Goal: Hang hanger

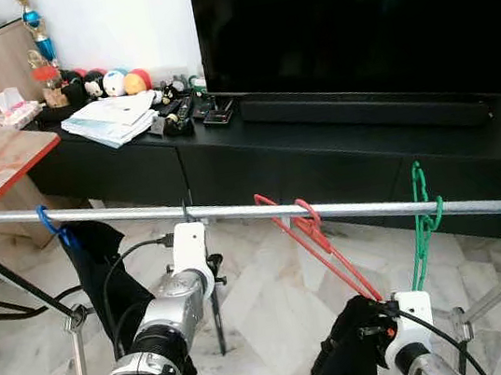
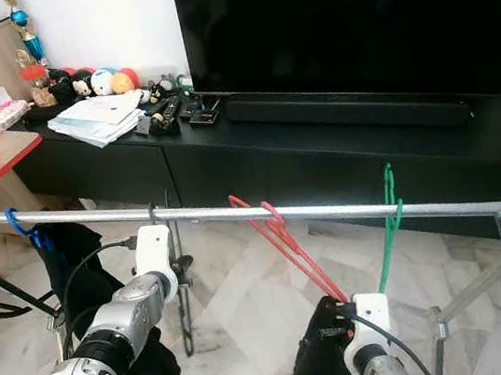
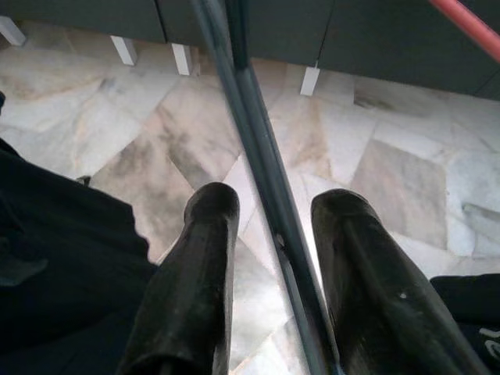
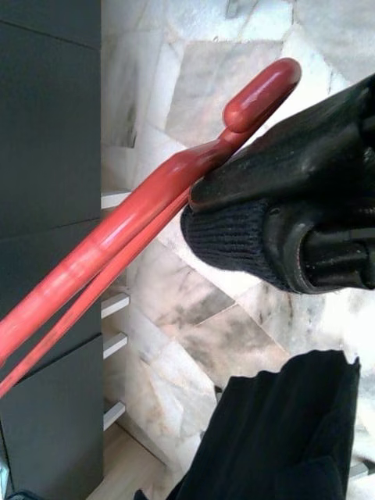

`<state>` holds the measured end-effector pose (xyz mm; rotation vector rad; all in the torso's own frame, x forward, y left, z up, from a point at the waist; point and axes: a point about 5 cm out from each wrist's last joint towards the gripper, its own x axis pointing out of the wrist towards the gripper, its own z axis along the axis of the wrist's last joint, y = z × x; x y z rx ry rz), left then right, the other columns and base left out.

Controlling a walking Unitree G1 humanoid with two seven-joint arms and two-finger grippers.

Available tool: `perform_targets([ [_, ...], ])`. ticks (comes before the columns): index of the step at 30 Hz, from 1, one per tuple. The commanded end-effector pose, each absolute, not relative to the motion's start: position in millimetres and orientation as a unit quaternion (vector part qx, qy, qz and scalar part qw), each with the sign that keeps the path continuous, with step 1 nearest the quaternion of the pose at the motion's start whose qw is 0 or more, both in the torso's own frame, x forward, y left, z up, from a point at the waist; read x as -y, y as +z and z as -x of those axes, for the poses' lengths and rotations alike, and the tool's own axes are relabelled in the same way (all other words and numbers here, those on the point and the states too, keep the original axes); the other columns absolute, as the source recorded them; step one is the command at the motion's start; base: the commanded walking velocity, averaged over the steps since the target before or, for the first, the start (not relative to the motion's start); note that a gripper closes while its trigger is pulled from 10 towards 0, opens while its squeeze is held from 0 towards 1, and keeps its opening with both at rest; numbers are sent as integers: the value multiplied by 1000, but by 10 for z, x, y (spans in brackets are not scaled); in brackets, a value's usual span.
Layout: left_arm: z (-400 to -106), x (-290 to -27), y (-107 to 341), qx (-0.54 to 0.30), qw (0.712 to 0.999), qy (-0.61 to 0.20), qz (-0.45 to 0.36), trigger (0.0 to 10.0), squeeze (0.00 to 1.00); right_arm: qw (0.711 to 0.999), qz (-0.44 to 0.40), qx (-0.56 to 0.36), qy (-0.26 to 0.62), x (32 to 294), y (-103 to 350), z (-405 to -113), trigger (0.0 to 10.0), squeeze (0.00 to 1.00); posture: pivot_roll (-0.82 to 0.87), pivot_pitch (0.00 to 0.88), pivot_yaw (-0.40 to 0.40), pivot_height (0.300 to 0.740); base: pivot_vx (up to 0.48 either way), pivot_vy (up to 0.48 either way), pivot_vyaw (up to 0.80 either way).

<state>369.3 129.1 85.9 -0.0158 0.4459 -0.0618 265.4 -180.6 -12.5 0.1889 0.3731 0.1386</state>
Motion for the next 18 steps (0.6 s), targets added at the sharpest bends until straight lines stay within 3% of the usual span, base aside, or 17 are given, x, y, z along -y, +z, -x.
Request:
perform_targets([
  [1, -3698, -1319, 862, -221, 975, -24, -8, 0, 0, 969, -100, -212, 72, 1764, -232, -2561, 10000, 0, 12, 63, 11, 740, 0, 0, 0],
  [18, -3668, -1348, 825, -212, 976, -22, -37, 0, 0, 969, -97, -217, 75, 1739, -239, -2582, 10000, 0, 20, 34, 22, 740, 0, 0, 0],
])
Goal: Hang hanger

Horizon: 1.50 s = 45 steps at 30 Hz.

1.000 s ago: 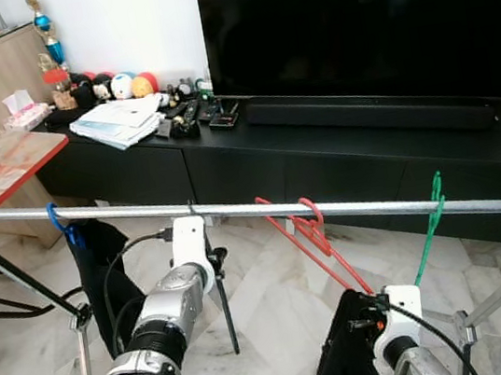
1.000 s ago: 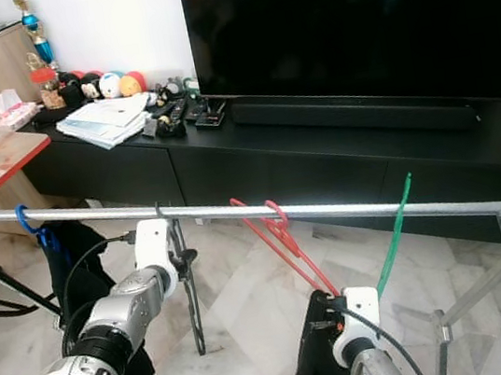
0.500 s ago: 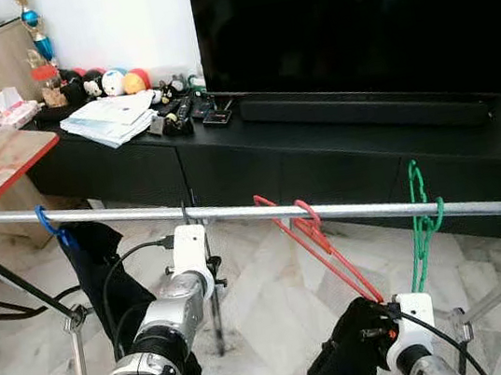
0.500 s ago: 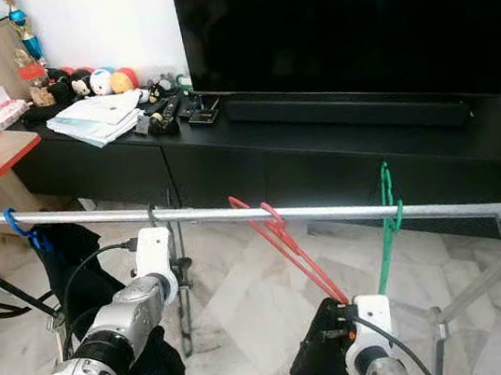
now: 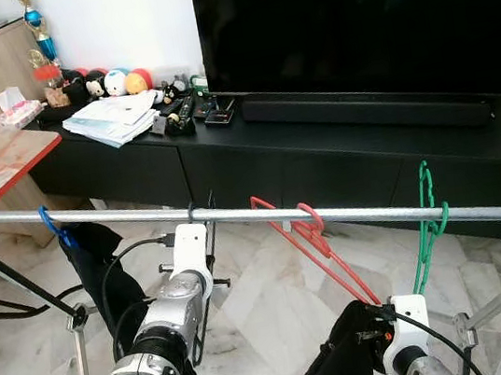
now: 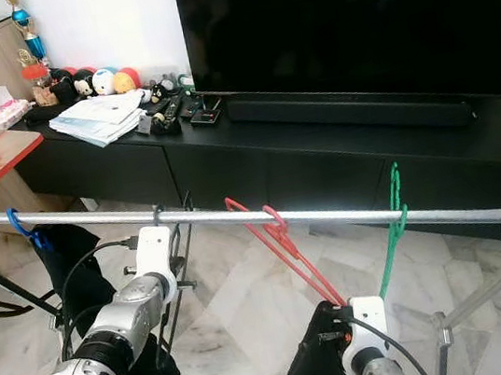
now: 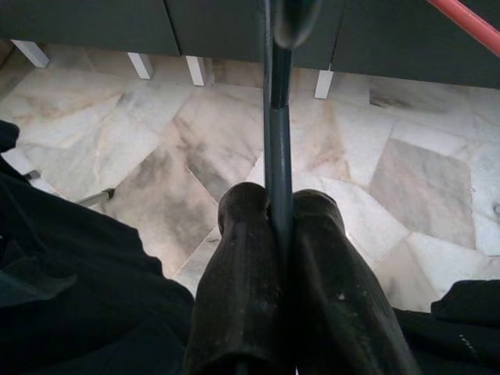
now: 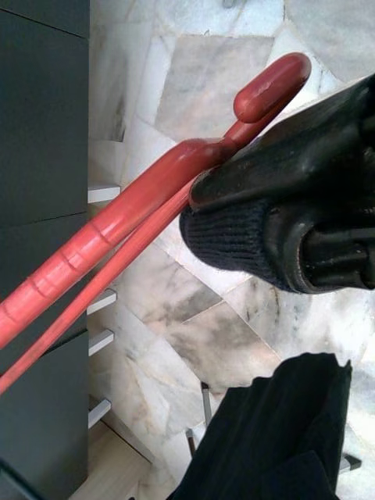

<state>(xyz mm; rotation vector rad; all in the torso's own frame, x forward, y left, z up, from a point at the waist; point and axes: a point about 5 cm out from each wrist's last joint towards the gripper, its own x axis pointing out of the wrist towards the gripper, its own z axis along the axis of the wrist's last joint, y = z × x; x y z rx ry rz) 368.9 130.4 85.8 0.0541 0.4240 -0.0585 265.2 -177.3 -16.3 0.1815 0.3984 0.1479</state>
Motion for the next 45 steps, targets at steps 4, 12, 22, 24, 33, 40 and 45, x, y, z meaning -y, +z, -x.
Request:
perform_targets([
  [4, -3614, -1357, 762, -212, 976, -25, -43, 0, 0, 970, -98, -206, 78, 1715, -208, -2613, 10000, 0, 24, 24, 23, 740, 0, 0, 0],
  [12, -3601, -1385, 837, -156, 987, -30, -38, 0, 0, 974, -100, -189, 78, 1674, -153, -2668, 10000, 0, 36, 14, 22, 740, 0, 0, 0],
  [22, -3560, -1470, 927, -103, 994, -23, -41, 0, 0, 979, -103, -160, 74, 1580, -25, -2806, 10000, 0, 36, 14, 25, 740, 0, 0, 0],
  [24, -3488, -1500, 903, -94, 994, -26, -48, 0, 0, 979, -103, -159, 74, 1583, -24, -2806, 10000, 0, 36, 16, 26, 740, 0, 0, 0],
  [33, -3040, -1647, 612, -109, 992, -22, -63, 10000, 0, 980, -100, -156, 72, 1594, -13, -2806, 10000, 0, 49, 19, 21, 740, 0, 0, 0],
  [40, -2793, -1655, 580, -107, 993, -18, -57, 10000, 0, 982, -94, -148, 67, 1611, 25, -2832, 10000, 0, 55, 16, 17, 740, 0, 0, 0],
  [45, -2760, -1656, 568, -107, 993, -17, -49, 10000, 0, 983, -94, -147, 64, 1613, 33, -2842, 10000, 0, 54, 12, 19, 740, 0, 0, 0],
])
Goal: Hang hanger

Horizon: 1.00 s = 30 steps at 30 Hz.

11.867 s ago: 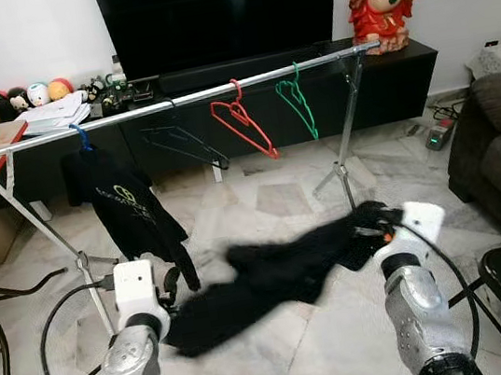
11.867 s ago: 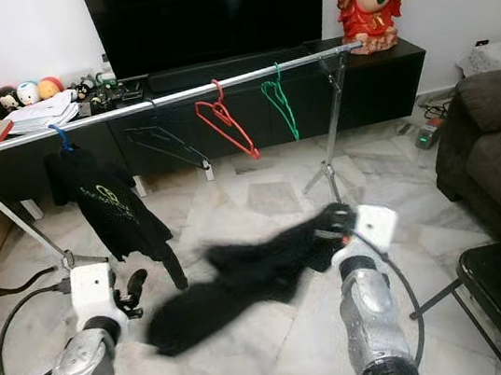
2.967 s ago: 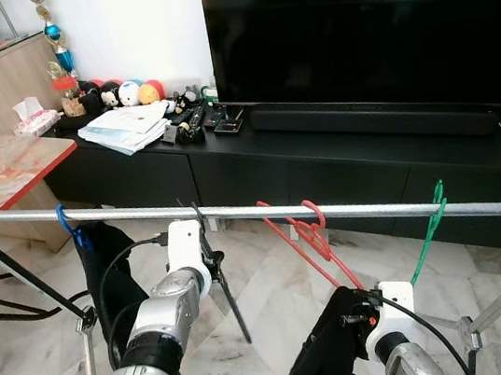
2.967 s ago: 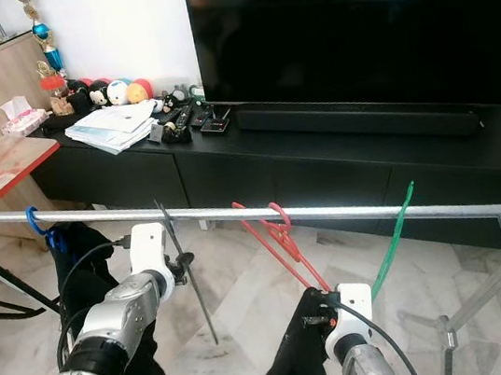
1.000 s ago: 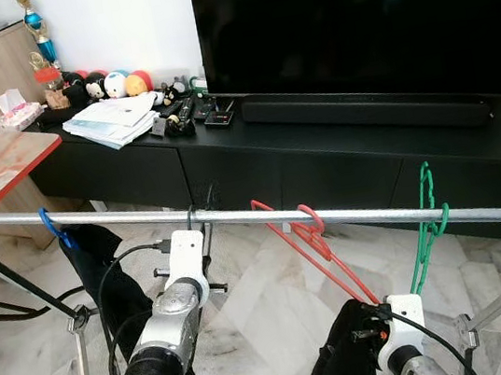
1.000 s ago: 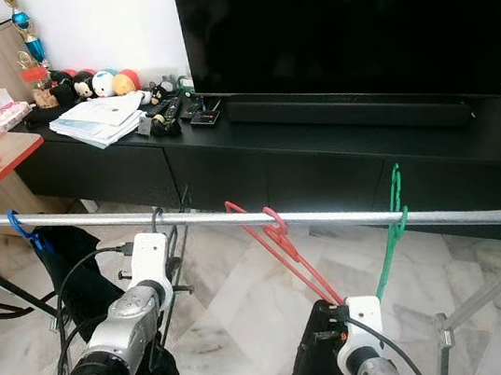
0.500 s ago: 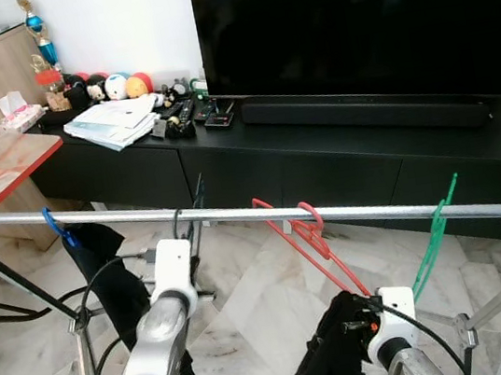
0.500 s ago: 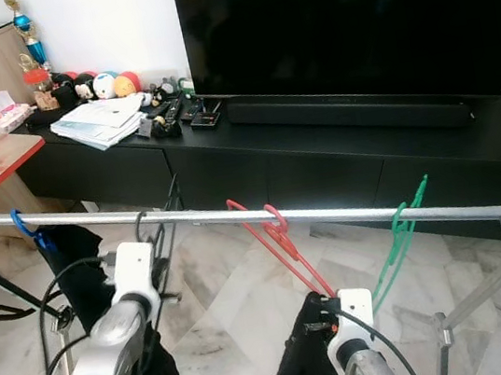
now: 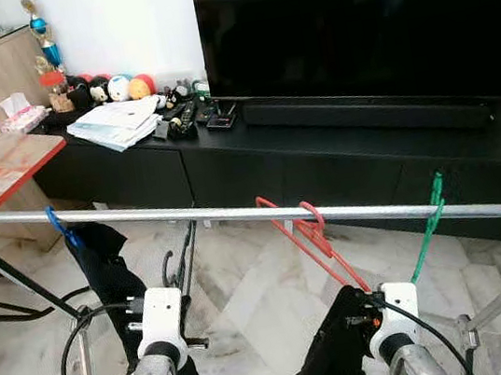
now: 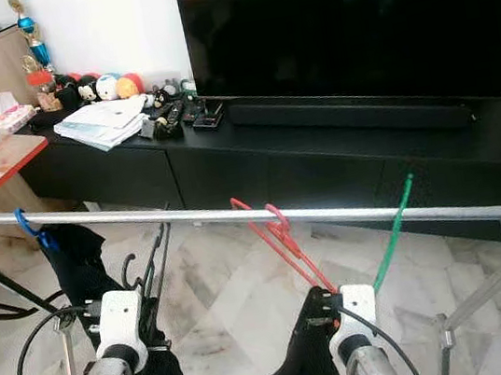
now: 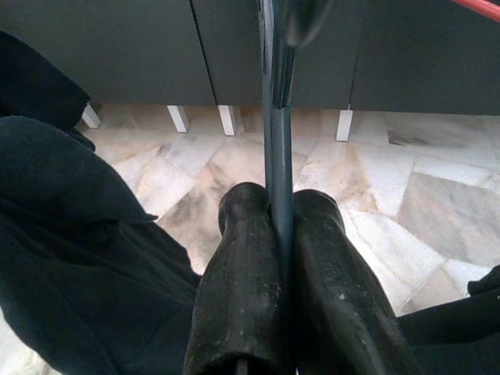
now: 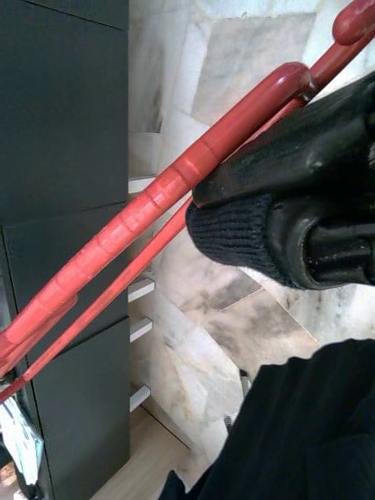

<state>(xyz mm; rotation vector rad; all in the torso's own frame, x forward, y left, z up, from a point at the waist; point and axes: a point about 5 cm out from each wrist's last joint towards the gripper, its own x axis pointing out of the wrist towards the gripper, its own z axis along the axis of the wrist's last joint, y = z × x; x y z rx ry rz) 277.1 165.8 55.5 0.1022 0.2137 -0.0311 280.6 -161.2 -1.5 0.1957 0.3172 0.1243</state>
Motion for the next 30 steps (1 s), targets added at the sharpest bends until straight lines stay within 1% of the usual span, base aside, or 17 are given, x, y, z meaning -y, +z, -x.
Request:
perform_targets([
  [1, -2759, -1655, 571, -107, 993, -17, -49, 10000, 0, 983, -94, -147, 64, 1612, 35, -2843, 10000, 0, 54, 12, 19, 740, 0, 0, 0],
  [17, -2763, -1630, 646, -103, 994, -18, -42, 10000, 0, 982, -95, -145, 73, 1571, 55, -2850, 10000, 0, 52, 3, 25, 740, -245, 0, 0],
  [30, -2764, -1634, 656, -100, 994, -14, -40, 10000, 0, 985, -85, -125, 84, 1556, 117, -2877, 10000, 0, 50, 0, 24, 740, -269, 0, 0],
])
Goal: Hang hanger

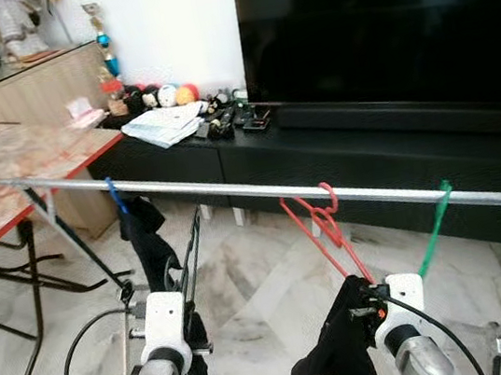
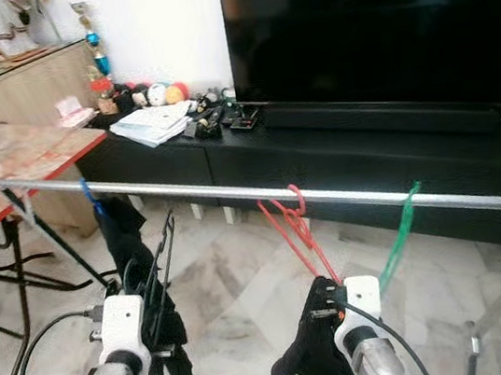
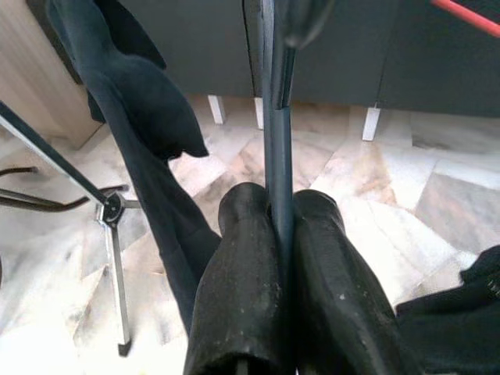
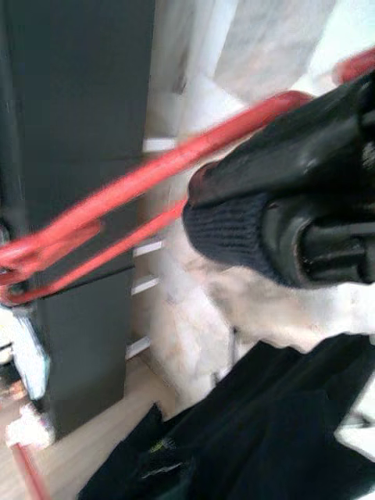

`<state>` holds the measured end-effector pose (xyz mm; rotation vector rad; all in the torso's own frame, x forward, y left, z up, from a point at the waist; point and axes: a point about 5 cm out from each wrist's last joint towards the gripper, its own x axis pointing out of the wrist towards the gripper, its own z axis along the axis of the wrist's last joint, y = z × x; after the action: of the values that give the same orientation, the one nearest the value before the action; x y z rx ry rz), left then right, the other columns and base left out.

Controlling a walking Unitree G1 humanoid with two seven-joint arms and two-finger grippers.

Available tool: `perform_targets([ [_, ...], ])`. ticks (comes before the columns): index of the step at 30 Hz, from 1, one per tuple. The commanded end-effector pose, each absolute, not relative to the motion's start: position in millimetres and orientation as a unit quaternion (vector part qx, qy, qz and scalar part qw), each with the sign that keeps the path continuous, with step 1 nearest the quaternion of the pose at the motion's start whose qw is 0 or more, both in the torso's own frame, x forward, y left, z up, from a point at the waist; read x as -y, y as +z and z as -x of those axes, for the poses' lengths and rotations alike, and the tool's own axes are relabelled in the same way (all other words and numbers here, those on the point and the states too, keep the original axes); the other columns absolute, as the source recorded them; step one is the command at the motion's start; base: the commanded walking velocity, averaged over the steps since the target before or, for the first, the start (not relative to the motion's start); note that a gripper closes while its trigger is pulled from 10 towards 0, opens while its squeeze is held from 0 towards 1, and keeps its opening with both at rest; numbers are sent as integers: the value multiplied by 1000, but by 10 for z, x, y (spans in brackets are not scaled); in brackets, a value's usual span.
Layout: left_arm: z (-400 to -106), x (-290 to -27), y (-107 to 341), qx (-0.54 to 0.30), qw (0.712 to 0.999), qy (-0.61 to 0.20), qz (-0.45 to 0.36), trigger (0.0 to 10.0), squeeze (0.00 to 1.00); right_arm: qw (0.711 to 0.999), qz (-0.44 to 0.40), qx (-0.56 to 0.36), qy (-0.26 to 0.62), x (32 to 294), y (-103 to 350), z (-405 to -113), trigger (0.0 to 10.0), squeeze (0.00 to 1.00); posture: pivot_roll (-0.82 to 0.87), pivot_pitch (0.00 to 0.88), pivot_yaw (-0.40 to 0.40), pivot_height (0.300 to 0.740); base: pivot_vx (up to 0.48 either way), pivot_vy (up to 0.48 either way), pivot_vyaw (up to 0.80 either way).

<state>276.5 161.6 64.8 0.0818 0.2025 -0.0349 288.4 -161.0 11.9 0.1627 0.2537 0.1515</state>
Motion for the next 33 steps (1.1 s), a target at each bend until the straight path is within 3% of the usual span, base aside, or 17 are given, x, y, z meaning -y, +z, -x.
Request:
perform_targets([
  [1, -2764, -1638, 656, -101, 994, -11, -41, 10000, 0, 987, -83, -113, 79, 1568, 157, -2900, 10000, 0, 50, 0, 23, 740, 0, 0, 0],
  [7, -2778, -1643, 658, -104, 994, -5, -41, 10000, 0, 993, -56, -72, 77, 1630, 344, -3035, 10000, 0, 53, 6, 25, 740, 0, 0, 0],
  [12, -2765, -1678, 650, -108, 993, -5, -41, 10000, 0, 997, 18, 51, 64, 1723, 941, -3376, 10000, 0, 43, 15, 38, 740, 0, 0, 0],
  [16, -2763, -1700, 646, -111, 993, -5, -44, 10000, 0, 993, 18, 75, 84, 1660, 1103, -3476, 10000, 0, 41, 15, 48, 740, 0, 0, 0],
  [23, -2774, -1711, 657, -112, 993, -8, -49, 10000, 0, 986, 13, 29, 165, 1468, 981, -3469, 10000, 0, 51, 22, 65, 740, 0, 0, 0],
  [29, -2770, -1731, 651, -118, 992, -15, -53, 10000, 0, 980, 72, -61, 175, 1471, 649, -3340, 10000, 0, 47, 22, 77, 740, 0, 0, 0],
  [33, -2783, -1717, 668, -114, 992, -18, -51, 10000, 0, 979, 63, -83, 175, 1490, 531, -3254, 10000, 0, 47, 20, 78, 740, 0, 0, 0],
])
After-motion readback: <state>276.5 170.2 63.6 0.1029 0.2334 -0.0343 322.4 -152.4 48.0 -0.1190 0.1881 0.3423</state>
